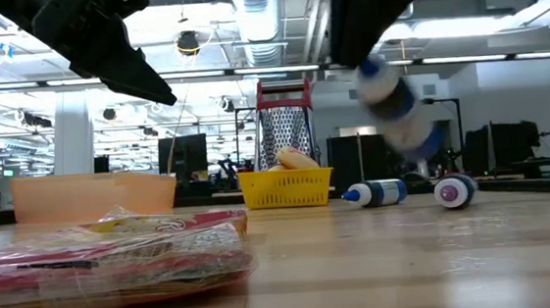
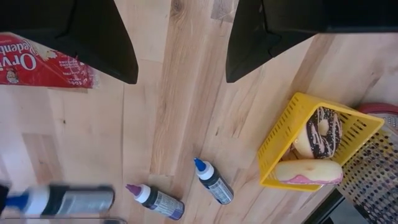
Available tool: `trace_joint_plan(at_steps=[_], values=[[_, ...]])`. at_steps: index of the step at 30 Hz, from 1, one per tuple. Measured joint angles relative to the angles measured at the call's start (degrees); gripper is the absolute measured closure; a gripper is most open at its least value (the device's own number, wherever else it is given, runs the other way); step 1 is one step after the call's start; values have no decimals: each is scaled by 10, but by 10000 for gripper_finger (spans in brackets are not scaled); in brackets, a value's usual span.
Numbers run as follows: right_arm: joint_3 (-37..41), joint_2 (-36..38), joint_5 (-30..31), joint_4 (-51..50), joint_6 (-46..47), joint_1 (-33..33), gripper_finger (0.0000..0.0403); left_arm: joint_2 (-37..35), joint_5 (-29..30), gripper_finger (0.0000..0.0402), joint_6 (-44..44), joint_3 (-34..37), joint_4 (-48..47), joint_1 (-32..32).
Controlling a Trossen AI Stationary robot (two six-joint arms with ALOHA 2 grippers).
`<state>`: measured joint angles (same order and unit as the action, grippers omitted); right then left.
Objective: Pick & Place Food Item
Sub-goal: Put the bottom blue food coloring bottle into the transparent bin
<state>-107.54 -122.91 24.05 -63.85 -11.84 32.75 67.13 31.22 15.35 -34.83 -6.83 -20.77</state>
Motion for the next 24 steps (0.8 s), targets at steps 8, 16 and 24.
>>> trace_joint_plan(at_steps=[8, 16, 24], values=[[-109, 1, 50, -221, 183, 64, 402, 0, -1, 163, 1, 0, 1, -14], [-121, 31, 59, -262, 357, 143, 403, 0, -1, 163, 1, 0, 8, -14], [-72, 49, 67, -262, 476, 194, 403, 0, -2, 163, 1, 0, 18, -14]])
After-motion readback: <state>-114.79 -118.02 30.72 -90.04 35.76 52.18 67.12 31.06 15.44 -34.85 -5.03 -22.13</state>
